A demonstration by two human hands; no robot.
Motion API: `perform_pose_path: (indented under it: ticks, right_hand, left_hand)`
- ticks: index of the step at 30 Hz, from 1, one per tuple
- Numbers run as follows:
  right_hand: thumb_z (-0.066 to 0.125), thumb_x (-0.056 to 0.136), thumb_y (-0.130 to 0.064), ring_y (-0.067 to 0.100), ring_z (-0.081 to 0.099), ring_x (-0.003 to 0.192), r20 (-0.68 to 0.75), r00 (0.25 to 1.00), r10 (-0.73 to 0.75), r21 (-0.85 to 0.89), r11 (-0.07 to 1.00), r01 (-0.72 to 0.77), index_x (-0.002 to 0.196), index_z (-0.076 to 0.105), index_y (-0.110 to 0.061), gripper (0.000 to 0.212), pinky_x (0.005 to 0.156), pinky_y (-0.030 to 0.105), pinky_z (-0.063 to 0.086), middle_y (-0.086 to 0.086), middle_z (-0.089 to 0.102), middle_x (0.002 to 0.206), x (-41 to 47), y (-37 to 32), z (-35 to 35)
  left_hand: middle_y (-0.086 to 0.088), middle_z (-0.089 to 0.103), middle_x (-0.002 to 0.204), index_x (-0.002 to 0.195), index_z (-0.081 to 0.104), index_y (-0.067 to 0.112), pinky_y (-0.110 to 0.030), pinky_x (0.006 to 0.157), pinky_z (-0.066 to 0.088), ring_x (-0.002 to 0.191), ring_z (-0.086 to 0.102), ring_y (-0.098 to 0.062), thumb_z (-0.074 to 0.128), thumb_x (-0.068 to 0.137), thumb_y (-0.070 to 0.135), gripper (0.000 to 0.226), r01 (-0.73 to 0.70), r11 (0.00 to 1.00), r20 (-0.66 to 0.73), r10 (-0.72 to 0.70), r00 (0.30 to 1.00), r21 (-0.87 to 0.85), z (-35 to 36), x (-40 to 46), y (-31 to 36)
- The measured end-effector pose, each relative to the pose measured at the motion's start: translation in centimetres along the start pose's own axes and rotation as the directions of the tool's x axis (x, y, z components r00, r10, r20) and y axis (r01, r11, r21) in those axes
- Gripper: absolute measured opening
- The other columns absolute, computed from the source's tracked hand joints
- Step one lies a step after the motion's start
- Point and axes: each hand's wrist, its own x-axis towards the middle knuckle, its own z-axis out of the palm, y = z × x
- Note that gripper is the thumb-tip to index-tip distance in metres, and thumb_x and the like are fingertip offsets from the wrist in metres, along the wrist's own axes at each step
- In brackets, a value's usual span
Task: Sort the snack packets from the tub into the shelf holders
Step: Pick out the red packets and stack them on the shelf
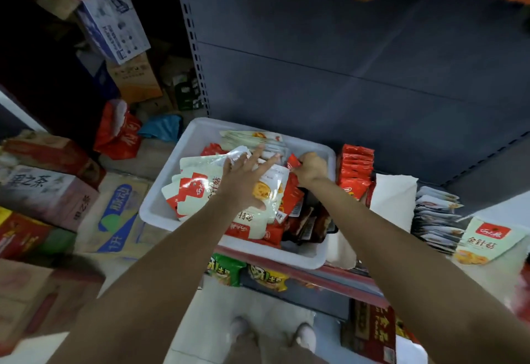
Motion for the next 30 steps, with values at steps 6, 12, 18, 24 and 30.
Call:
perform_pose_path:
  ticks: [6, 12, 18, 24, 30]
  right_hand:
    - [0.05, 0.093, -0.005, 0.029, 0.064, 0.086, -0.313, 0.941, -0.129, 0.206, 0.958, 0.2, 0.101, 0.065, -0.004, 0.017, 0.075, 0.033, 0.049, 0.014, 0.068, 0.096, -3.4, 1.1, -3.3]
    - [0.056, 0.092, -0.009, 0.028, 0.062, 0.084, -0.453, 0.842, -0.294, 0.057, 0.933, 0.356, 0.098, 0.064, -0.002, 0.012, 0.065, 0.018, 0.029, 0.012, 0.068, 0.092, -7.5, 2.6, -8.7]
    - [0.055, 0.094, -0.017, 0.028, 0.064, 0.095, -0.467, 0.841, -0.272, 0.104, 0.928, 0.358, 0.109, 0.059, -0.003, 0.02, 0.08, 0.041, 0.053, 0.013, 0.067, 0.104, -9.8, 4.7, -11.8]
    - [0.054, 0.095, -0.014, 0.025, 0.062, 0.083, -0.442, 0.849, -0.289, 0.033, 0.941, 0.337, 0.104, 0.059, -0.003, 0.015, 0.065, 0.024, 0.038, 0.011, 0.068, 0.095, -10.6, 7.5, -12.7]
    - [0.053, 0.095, -0.012, 0.026, 0.061, 0.081, -0.423, 0.85, -0.314, 0.034, 0.932, 0.361, 0.1, 0.06, -0.001, 0.014, 0.064, 0.024, 0.035, 0.011, 0.067, 0.09, -10.4, 8.9, -12.8]
  left_hand:
    - [0.001, -0.016, 0.158, 0.147, -0.007, 0.042, -0.057, 0.113, 0.001, 0.145, -0.003, -0.033, 0.079, 0.069, 0.044, 0.116, -0.03, 0.999, -0.016, 0.03, 0.999, 0.016, 0.0, -0.2, 0.0]
    - [-0.001, 0.002, 0.159, 0.148, 0.018, 0.035, -0.053, 0.115, 0.002, 0.146, -0.003, -0.026, 0.07, 0.079, 0.044, 0.086, -0.033, 0.991, -0.117, 0.018, 0.993, -0.127, -0.8, -0.6, 1.7]
    - [-0.008, 0.047, 0.14, 0.136, 0.045, 0.011, -0.031, 0.106, 0.035, 0.129, 0.043, -0.022, 0.055, 0.091, 0.013, 0.046, -0.135, 0.812, -0.176, 0.04, 0.984, -0.568, -2.6, 0.4, 6.7]
    - [-0.005, 0.055, 0.132, 0.133, 0.048, 0.009, -0.022, 0.098, 0.038, 0.12, 0.053, -0.017, 0.053, 0.095, 0.014, 0.038, -0.132, 0.648, -0.062, 0.129, 0.99, -0.75, -2.9, 0.7, 10.6]
    - [-0.006, 0.059, 0.098, 0.1, 0.069, 0.006, -0.025, 0.076, 0.041, 0.09, 0.057, -0.018, 0.065, 0.088, 0.023, 0.021, -0.201, 0.737, -0.141, 0.144, 0.98, -0.646, -2.8, 1.6, 13.2]
